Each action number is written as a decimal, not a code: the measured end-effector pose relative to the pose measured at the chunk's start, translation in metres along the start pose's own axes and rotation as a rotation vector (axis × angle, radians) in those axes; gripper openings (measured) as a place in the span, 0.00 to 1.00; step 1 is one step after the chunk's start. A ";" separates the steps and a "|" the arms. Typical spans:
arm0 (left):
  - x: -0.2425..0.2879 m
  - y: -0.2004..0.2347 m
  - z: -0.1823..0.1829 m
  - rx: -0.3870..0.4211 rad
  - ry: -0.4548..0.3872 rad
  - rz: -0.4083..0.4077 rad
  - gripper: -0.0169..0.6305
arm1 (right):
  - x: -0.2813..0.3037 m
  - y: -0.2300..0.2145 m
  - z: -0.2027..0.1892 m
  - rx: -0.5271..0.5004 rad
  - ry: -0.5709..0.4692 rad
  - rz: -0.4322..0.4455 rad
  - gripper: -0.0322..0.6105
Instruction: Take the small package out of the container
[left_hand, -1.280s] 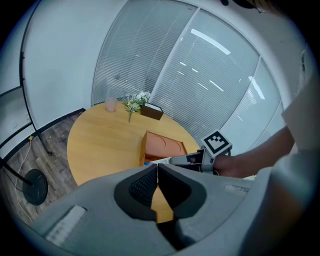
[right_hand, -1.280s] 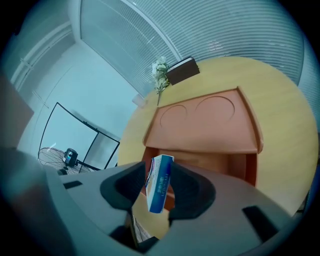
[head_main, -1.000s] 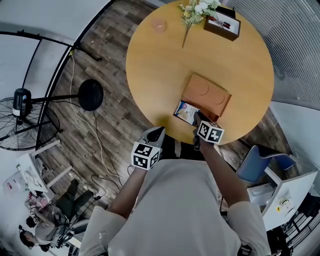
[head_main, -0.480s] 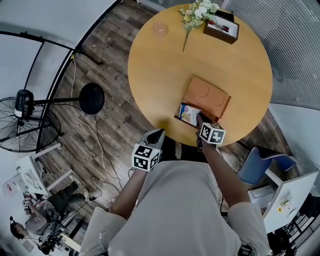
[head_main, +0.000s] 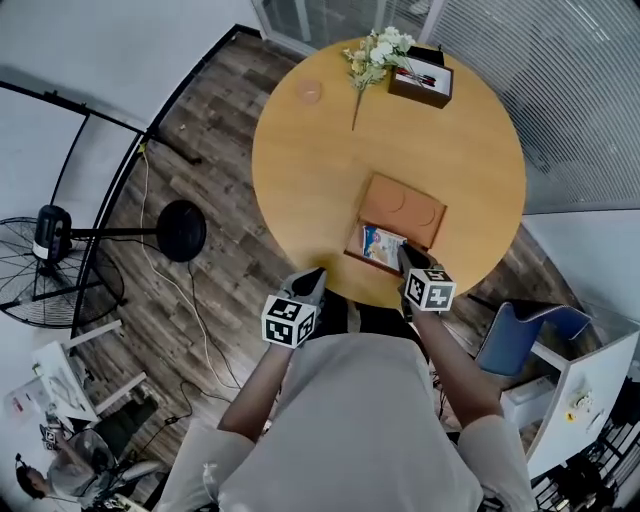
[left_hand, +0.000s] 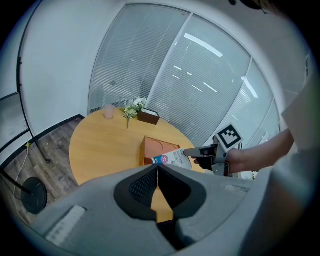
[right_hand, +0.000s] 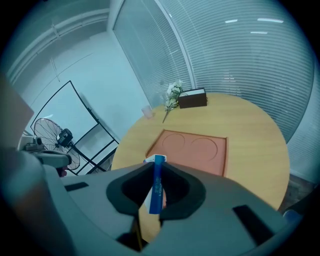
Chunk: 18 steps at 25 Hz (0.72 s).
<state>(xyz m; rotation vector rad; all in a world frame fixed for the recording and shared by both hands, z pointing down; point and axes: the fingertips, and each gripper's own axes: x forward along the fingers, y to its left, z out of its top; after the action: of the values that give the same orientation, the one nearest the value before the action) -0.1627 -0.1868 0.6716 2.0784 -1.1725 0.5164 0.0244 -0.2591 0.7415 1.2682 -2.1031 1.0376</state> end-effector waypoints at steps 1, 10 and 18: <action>-0.001 -0.001 0.002 0.006 -0.006 -0.008 0.05 | -0.008 0.001 0.004 -0.005 -0.017 -0.002 0.12; -0.017 -0.021 0.040 0.095 -0.072 -0.100 0.05 | -0.093 0.019 0.051 -0.103 -0.214 -0.030 0.12; -0.034 -0.040 0.098 0.156 -0.158 -0.205 0.05 | -0.173 0.023 0.091 -0.119 -0.408 -0.126 0.12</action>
<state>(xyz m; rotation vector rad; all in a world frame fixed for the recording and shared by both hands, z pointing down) -0.1450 -0.2237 0.5682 2.3786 -1.0164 0.3617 0.0830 -0.2337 0.5556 1.6352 -2.2977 0.6273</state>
